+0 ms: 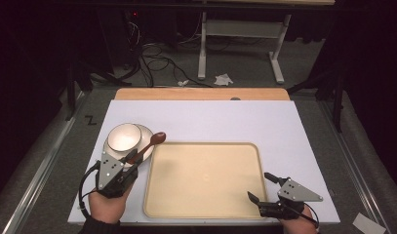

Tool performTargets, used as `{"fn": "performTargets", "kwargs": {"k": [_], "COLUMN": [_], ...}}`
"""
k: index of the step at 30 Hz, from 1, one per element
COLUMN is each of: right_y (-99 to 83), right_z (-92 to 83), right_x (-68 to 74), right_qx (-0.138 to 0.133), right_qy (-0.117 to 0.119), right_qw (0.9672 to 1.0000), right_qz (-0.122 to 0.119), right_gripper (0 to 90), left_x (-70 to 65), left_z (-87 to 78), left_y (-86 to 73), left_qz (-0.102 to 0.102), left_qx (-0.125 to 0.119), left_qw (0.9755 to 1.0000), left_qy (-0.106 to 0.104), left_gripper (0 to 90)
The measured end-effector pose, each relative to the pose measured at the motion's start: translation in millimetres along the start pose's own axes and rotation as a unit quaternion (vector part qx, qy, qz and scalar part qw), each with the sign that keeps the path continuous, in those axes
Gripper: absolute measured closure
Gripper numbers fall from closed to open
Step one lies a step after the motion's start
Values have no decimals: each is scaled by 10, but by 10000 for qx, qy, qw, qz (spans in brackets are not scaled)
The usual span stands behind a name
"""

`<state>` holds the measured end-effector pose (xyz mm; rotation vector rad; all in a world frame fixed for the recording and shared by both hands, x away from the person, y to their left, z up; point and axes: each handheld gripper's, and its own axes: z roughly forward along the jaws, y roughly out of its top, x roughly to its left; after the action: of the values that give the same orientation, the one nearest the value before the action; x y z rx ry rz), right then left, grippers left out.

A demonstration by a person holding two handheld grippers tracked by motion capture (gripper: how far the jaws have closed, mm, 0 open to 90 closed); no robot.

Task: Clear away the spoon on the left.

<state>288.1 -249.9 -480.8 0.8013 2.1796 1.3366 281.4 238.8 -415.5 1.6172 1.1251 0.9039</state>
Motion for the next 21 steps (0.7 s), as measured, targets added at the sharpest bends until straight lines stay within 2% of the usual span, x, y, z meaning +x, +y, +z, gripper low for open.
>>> {"fn": "performTargets", "kwargs": {"k": [8,21], "right_y": [0,0], "right_z": [1,-1], "right_x": [5,1], "right_qx": [12,4], "right_qy": [5,-10], "right_qw": [10000,10000], "right_qz": [29,12], "right_gripper": [168,168], "left_x": [-163,-368], "left_z": [42,130], "left_y": [3,-40], "left_qz": [87,217], "left_qx": [16,81], "left_qw": [9996,9982], "left_qy": [-263,-559], "left_gripper": [749,749]}}
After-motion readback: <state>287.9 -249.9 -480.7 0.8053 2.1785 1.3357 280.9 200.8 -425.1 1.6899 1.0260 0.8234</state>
